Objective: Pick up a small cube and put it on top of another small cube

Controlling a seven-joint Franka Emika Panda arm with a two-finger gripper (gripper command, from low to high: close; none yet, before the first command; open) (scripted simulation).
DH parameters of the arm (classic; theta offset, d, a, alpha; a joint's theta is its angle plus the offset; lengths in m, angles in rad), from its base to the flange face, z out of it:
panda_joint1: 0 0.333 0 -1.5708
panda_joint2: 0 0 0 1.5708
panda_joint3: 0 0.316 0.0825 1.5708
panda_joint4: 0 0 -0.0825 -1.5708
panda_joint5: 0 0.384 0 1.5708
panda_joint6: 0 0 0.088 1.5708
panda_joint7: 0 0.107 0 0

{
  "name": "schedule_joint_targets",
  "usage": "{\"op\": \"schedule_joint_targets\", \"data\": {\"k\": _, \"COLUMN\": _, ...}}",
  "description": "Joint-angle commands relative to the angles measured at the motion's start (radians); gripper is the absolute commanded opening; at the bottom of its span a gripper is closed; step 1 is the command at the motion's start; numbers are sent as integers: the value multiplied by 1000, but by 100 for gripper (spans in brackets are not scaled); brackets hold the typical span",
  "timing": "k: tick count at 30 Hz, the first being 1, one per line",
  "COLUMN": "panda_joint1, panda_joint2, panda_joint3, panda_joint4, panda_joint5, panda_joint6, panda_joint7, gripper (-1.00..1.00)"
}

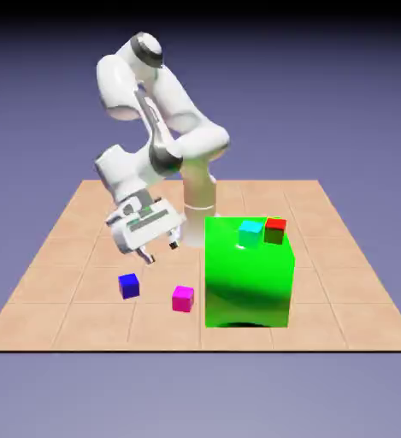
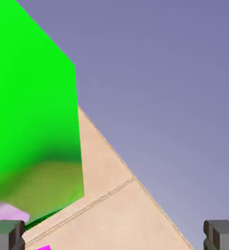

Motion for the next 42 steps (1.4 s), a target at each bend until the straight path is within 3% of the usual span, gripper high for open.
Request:
{"op": "schedule_joint_targets", "data": {"k": 1, "panda_joint1": 24, "panda_joint2": -3, "panda_joint3": -36, "panda_joint4": 2, "panda_joint5": -2, "panda_joint6": -7, "panda_joint7": -35, "gripper": 0}}
{"op": "schedule_joint_targets", "data": {"k": 12, "panda_joint1": 248, "panda_joint2": -36, "panda_joint3": -379, "panda_joint4": 22, "panda_joint5": -17, "panda_joint6": -70, "panda_joint7": -362, "gripper": 0}}
{"op": "schedule_joint_targets", "data": {"k": 20, "panda_joint1": 515, "panda_joint2": -139, "panda_joint3": -610, "panda_joint4": 53, "panda_joint5": -56, "panda_joint6": 118, "panda_joint7": -363, "gripper": 0}}
{"op": "schedule_joint_targets", "data": {"k": 21, "panda_joint1": 515, "panda_joint2": -139, "panda_joint3": -610, "panda_joint4": 53, "panda_joint5": -56, "panda_joint6": 118, "panda_joint7": -363, "gripper": -100}}
{"op": "schedule_joint_targets", "data": {"k": 29, "panda_joint1": 261, "panda_joint2": -41, "panda_joint3": -391, "panda_joint4": 24, "panda_joint5": -19, "panda_joint6": -61, "panda_joint7": -362, "gripper": -100}}
{"op": "schedule_joint_targets", "data": {"k": 42, "panda_joint1": 75, "panda_joint2": 36, "panda_joint3": 60, "panda_joint4": 148, "panda_joint5": 127, "panda_joint6": -353, "panda_joint7": -189, "gripper": -100}}
